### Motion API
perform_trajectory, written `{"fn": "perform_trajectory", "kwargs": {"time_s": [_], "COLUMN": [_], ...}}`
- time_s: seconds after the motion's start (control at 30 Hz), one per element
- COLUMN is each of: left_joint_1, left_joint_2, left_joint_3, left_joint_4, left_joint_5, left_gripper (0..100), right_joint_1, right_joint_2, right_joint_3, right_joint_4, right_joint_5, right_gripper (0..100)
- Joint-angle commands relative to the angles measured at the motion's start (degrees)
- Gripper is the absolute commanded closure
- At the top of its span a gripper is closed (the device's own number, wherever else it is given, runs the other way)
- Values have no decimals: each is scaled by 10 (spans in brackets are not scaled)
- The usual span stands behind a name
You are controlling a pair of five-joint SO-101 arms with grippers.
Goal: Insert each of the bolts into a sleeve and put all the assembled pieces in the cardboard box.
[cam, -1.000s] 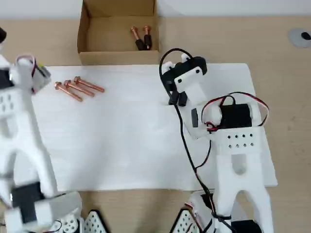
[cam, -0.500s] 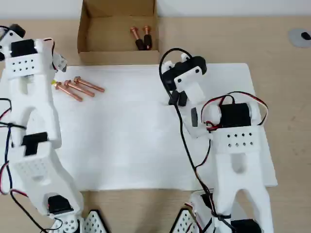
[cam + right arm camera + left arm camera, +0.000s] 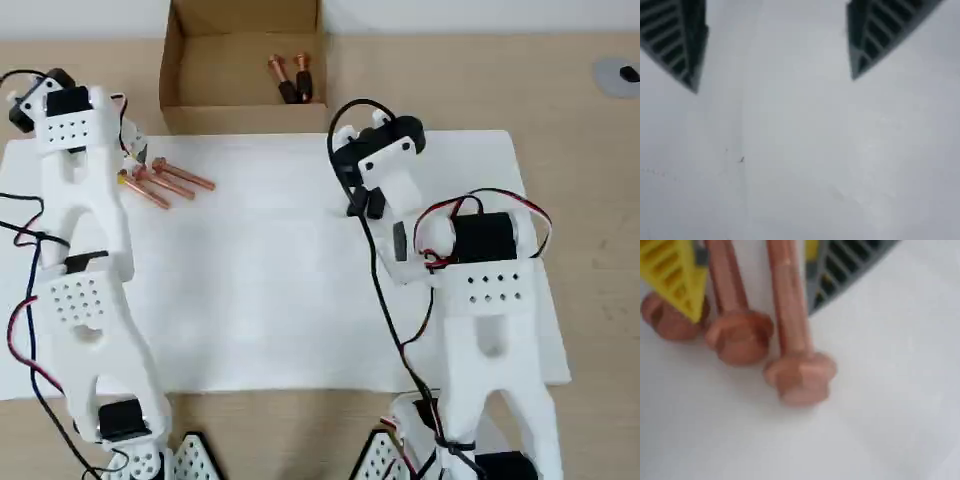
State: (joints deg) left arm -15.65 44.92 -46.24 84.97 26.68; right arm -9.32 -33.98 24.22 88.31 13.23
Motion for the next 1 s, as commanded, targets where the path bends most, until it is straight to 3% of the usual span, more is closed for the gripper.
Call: {"fn": "perform_trajectory", "kwargs": {"time_s": [0.0,0.47,0.97], "left_joint_1": [-1,-18,-33], "left_joint_2": [20,123,128], "left_joint_3": [-61,-93,-134], "left_joint_4": [-1,5,125], "left_joint_5": [-30,-33,-31], "left_gripper": [847,847,847], "right_joint_1": [11,12,12], "right_joint_2": [1,1,2], "right_joint_3": [0,22,25], "right_joint_4": [-5,-4,-4], "right_joint_5": [6,6,6], "right_gripper": [763,763,763]}}
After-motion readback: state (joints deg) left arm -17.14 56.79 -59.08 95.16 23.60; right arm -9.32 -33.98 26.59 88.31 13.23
